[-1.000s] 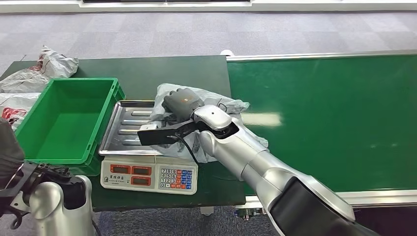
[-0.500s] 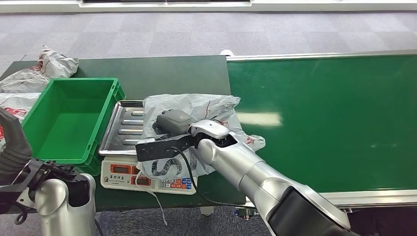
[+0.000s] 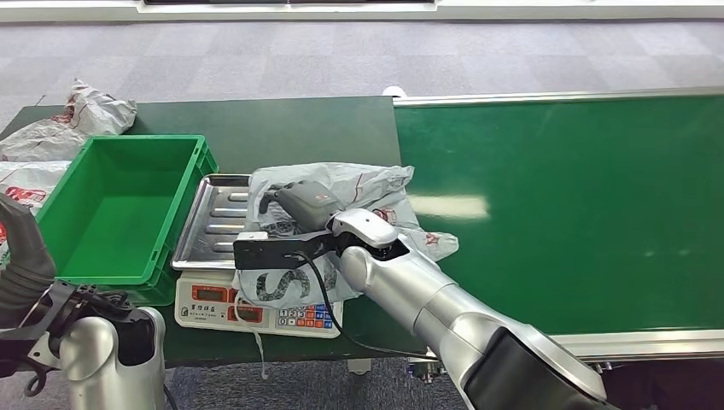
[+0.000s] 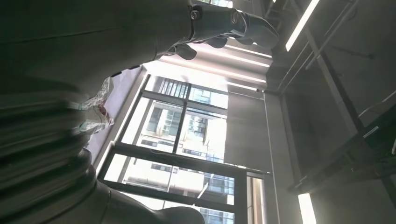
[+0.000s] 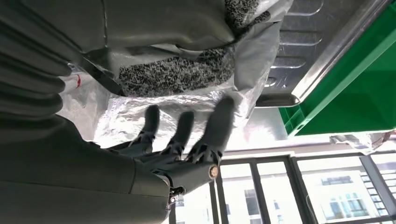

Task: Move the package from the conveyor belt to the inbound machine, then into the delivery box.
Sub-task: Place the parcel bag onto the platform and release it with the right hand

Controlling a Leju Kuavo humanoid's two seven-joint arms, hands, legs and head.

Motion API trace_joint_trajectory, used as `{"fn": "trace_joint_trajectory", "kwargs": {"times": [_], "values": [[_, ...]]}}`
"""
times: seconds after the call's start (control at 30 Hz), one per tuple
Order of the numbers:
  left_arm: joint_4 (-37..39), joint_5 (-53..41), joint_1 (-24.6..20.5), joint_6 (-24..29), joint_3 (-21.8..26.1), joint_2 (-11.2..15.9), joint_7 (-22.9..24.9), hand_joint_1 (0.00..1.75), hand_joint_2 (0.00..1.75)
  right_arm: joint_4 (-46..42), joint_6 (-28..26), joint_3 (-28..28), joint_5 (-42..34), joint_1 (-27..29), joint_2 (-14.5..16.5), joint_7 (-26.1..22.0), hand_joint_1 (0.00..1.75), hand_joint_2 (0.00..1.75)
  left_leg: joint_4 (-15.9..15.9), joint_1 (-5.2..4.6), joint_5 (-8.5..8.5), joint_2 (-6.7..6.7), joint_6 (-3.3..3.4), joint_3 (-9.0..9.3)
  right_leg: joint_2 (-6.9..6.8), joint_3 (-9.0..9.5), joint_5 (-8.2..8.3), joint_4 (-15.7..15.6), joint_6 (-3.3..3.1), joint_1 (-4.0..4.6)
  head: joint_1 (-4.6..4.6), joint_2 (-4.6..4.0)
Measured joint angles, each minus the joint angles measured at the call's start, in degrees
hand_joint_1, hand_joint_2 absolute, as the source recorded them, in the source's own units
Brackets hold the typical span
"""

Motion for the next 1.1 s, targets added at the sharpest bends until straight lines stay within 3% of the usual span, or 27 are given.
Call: {"fn": "trace_joint_trajectory", "kwargs": {"times": [0.6, 0.8, 0.97, 1.1], "values": [[-0.3, 0.1, 1.0, 0.0, 0.0, 0.0, 0.0, 0.00, 1.75, 0.0, -0.8, 1.1, -0.1, 0.6, 0.0, 1.1, 0.00, 0.00, 0.0, 0.00, 0.00, 0.00, 0.00, 0.00, 0.00, 0.00, 0.00, 0.0, 0.00, 0.00, 0.01, 0.00], [-1.0, 0.1, 1.9, 0.0, 0.0, 0.0, 0.0, 0.00, 1.75, -0.1, -7.0, 1.3, -2.0, 0.8, 0.0, 1.2, 0.00, 0.00, 0.0, 0.00, 0.00, 0.00, 0.00, 0.00, 0.00, -0.01, 0.00, 0.0, 0.00, 0.00, 0.00, 0.00], [-0.7, 0.0, 1.8, 0.0, 0.0, 0.0, 0.0, 0.00, 1.75, -0.8, 2.7, -1.7, -13.8, 1.8, 0.0, -8.5, 0.00, 0.00, 0.0, 0.00, 0.00, 0.00, 0.00, 0.00, 0.00, -0.02, 0.00, 0.0, 0.00, 0.01, 0.01, 0.00], [0.1, -0.2, 1.5, 0.0, 0.0, 0.0, 0.0, 0.00, 1.75, -0.9, 8.2, -5.1, -17.6, 2.2, 0.0, -13.4, 0.00, 0.00, 0.0, 0.00, 0.00, 0.03, 0.00, 0.02, 0.02, -0.02, 0.00, 0.0, 0.00, 0.00, 0.01, 0.00]]}}
